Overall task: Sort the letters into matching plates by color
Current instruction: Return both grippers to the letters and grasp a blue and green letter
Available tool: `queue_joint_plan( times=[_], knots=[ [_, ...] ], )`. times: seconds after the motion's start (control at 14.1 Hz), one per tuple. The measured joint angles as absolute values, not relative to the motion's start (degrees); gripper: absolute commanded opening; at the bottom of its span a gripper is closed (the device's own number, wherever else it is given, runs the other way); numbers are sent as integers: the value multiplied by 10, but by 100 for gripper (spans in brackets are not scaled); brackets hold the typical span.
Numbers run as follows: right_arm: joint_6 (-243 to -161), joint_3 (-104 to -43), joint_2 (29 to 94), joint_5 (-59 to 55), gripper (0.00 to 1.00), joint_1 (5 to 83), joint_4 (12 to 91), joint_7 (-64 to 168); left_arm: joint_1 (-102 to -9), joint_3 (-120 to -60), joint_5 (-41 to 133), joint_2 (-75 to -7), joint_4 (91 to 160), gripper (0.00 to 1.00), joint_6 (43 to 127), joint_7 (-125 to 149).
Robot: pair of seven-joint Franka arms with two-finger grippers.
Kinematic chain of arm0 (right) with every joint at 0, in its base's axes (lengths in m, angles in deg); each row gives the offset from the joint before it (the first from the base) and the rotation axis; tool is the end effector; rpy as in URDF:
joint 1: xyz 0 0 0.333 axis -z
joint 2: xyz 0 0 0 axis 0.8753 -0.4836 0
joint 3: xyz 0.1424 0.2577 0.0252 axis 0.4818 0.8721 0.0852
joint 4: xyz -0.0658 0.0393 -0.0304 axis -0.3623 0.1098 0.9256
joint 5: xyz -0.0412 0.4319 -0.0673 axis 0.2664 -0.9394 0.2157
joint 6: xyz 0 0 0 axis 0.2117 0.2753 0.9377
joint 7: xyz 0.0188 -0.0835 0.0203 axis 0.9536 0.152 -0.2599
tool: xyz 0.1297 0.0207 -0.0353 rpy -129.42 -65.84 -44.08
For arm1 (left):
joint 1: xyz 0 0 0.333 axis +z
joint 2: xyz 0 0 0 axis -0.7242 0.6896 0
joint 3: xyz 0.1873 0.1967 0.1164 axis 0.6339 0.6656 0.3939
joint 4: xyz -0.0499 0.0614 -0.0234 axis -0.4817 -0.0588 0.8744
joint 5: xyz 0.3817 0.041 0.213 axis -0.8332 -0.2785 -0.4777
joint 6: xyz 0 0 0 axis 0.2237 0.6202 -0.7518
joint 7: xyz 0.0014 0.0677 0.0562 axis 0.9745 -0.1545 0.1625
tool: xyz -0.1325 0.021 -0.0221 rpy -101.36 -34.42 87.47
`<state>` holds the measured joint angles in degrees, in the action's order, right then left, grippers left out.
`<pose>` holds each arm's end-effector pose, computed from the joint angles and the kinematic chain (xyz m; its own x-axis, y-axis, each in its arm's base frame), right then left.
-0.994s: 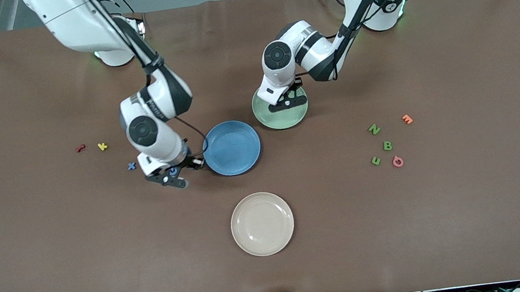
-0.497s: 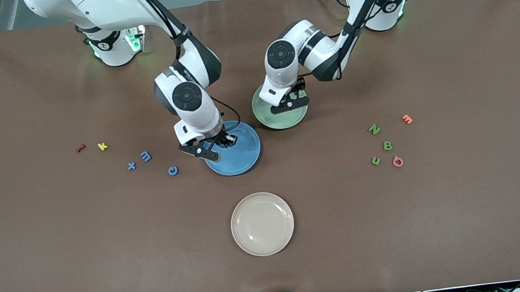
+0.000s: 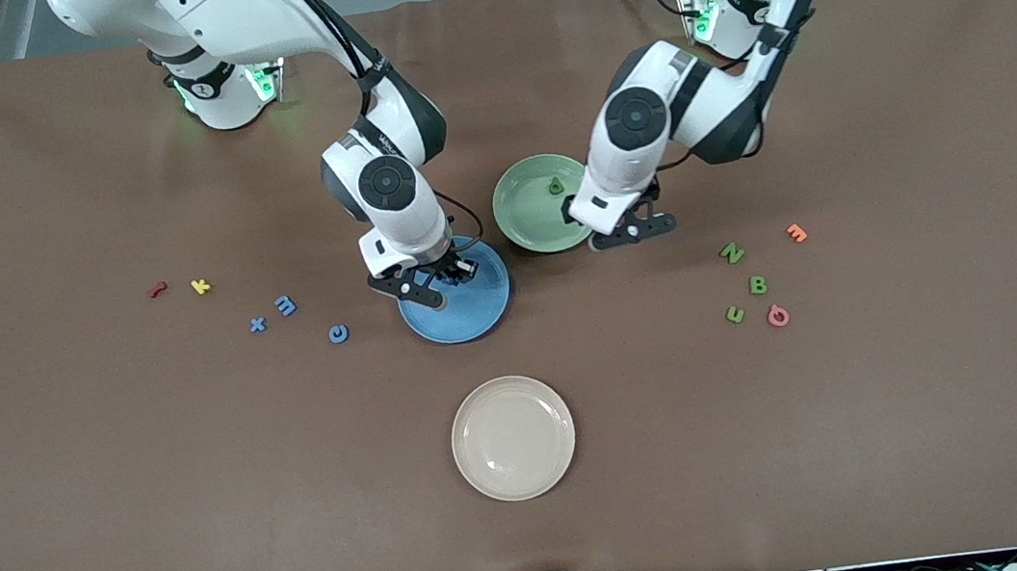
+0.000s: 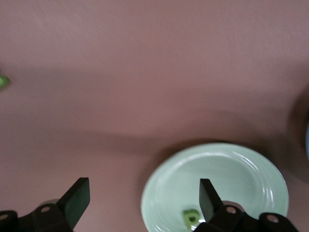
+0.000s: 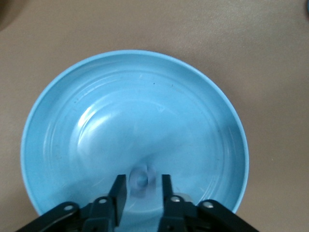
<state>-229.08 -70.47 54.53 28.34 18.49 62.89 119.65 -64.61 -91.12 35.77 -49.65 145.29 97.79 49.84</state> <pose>0.4916 0.4196 0.1270 0.8915 -0.4515 -0.0372 -0.4528 -0.8908 -0.0384 0.4705 -0.3636 0.1973 0.9836 0.1215 -0.1329 0.1211 -0.9926 -0.0114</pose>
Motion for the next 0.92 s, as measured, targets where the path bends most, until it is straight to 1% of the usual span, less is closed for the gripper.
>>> queue_joint_plan(
  times=[0.28,0.5,0.64,0.92],
  knots=[
    [-2287,-709,544,284,100,185,615,1196,-572,-910,327,-501,1453,100,978,433],
    [-2240,-714,544,299,100,192,585,1192,-521,-910,291,-498,1459,100,986,401],
    [-2204,-716,544,321,100,210,566,1167,-500,-910,282,-492,1468,100,1004,374],
    [-2182,-718,548,327,100,266,561,1052,-477,-910,280,-482,1501,100,1054,323]
  ],
)
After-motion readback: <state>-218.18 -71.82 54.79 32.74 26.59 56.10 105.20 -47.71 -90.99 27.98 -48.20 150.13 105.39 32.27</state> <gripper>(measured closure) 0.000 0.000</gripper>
